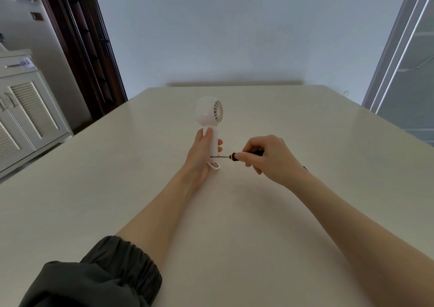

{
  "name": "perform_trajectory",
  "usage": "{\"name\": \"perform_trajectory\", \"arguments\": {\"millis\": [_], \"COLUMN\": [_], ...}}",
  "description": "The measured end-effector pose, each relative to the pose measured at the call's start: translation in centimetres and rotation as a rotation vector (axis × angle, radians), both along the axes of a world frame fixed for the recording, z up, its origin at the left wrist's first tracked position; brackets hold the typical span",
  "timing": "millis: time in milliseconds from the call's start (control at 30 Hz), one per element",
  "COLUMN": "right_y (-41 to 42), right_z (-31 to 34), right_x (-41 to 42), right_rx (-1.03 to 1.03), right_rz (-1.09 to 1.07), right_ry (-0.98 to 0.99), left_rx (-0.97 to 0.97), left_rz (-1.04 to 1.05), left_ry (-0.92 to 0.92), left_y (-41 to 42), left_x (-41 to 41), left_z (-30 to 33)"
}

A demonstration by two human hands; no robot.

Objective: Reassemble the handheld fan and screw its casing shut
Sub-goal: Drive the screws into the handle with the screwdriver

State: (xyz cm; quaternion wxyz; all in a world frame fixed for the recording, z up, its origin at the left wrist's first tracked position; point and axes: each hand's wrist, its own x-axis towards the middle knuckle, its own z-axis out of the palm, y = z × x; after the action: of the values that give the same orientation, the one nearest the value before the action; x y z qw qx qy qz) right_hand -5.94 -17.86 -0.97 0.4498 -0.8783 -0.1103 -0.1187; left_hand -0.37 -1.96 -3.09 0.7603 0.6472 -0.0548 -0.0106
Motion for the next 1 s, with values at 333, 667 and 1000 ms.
{"name": "perform_trajectory", "arguments": {"millis": [333,667,1000], "right_y": [0.21,0.01,0.36], "right_z": [-0.07,-0.27,-0.64], "right_x": [-0.33,-0.10,0.05], "right_rx": [-0.077,-0.099,-0.138], "right_rz": [0.018,0.012,-0.016], "right_ry": [-0.040,-0.037,-0.055], "left_rx": [-0.020,-0.013,-0.013], "left_rz": [0.007,0.021,0.010], "left_ry": [0.009,0.000,0.014], "left_y": [0.01,-0.08,-0.19], "left_x": [-0.13,0.06,-0.19], "left_z": [0.09,-0.06,0.07]}}
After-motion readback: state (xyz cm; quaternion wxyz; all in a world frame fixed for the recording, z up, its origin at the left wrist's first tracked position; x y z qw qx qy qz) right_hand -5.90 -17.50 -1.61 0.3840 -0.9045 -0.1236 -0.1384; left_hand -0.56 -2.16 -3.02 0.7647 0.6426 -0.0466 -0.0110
